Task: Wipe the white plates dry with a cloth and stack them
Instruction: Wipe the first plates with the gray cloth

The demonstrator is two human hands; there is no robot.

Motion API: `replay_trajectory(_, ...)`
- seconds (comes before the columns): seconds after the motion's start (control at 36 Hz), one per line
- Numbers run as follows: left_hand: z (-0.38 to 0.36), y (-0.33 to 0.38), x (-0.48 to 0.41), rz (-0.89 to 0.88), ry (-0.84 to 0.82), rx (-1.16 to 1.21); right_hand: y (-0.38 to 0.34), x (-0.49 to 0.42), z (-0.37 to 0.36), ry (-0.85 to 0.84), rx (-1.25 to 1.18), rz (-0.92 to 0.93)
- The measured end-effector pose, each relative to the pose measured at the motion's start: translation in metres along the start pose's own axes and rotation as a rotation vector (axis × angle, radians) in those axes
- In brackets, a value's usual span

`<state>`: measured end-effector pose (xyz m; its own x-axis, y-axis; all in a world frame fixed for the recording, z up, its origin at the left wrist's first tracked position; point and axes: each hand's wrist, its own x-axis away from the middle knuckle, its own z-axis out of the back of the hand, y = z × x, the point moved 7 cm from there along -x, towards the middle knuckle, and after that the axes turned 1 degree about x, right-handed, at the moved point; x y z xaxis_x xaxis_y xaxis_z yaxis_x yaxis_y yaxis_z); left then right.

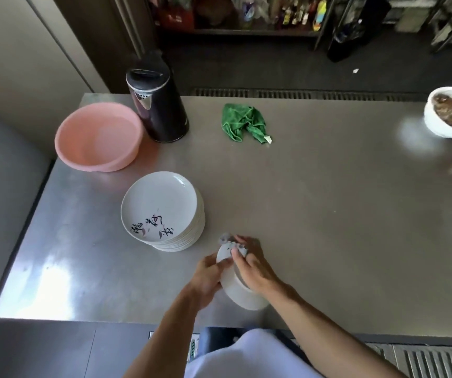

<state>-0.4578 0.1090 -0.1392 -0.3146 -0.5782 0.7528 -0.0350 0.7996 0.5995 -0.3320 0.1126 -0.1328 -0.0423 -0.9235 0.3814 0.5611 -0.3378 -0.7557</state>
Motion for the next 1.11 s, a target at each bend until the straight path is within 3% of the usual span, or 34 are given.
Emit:
replay_trajectory(0.08,0.005,-0.007,-0.006,0.03,0.034,0.025,0.005,-0.002,-0.003,-0.092,0.197,0.222)
replay_trajectory(0.19,0.003,-0.022,-0.008,0.054,0.066,0.1,0.044,-0.013,0.025,0.1,0.148,-0.139)
replay_trajectory(0.31,-0.008,-0.024,-0.011,0.007,0.03,0.146,0.009,0.002,0.001,-0.092,0.346,0.472)
replay_trajectory(0.33,-0.009,-0.024,-0.013,0.002,0.037,0.152,0.009,0.0,0.004,-0.059,0.379,0.473)
replay_trajectory(0.42,-0.018,-0.024,-0.015,-0.002,0.023,0.121,0.022,-0.016,0.023,0.17,0.354,0.1)
replay_trajectory(0.44,-0.02,-0.024,-0.016,-0.008,0.017,0.127,0.017,-0.015,0.021,0.159,0.368,0.116)
replay_trajectory(0.53,-0.021,-0.02,-0.016,-0.027,0.03,0.159,0.0,-0.005,0.007,0.033,0.362,0.479)
replay_trajectory(0.56,-0.02,-0.02,-0.016,-0.027,0.039,0.164,0.001,-0.003,0.009,0.02,0.372,0.493)
replay_trajectory(0.58,-0.02,-0.019,-0.016,-0.025,0.05,0.162,0.008,-0.007,0.015,0.041,0.361,0.412)
replay_trajectory(0.67,-0.021,-0.018,-0.017,-0.006,0.11,0.17,0.041,-0.02,0.046,0.209,0.18,-0.118)
replay_trajectory(0.69,-0.02,-0.018,-0.016,-0.011,0.12,0.199,0.046,-0.021,0.052,0.23,0.109,-0.22)
replay_trajectory(0.81,-0.018,-0.016,-0.006,0.03,0.024,0.244,0.052,-0.011,0.043,0.062,-0.029,-0.333)
replay_trajectory(0.86,-0.014,-0.016,-0.004,0.08,0.008,0.195,0.046,-0.003,0.04,0.02,0.022,-0.267)
replay_trajectory(0.92,-0.011,-0.015,-0.006,0.074,-0.004,0.124,0.025,0.0,0.037,0.039,0.067,-0.011)
replay_trajectory(1.0,-0.014,-0.015,-0.005,0.049,-0.041,0.064,0.003,0.007,0.01,-0.149,0.178,0.283)
replay_trajectory(1.08,-0.01,-0.019,-0.003,0.051,-0.009,0.055,0.005,0.0,0.012,-0.073,0.289,0.358)
replay_trajectory(1.11,-0.008,-0.02,-0.002,0.054,0.004,0.052,0.012,-0.005,0.022,0.007,0.283,0.266)
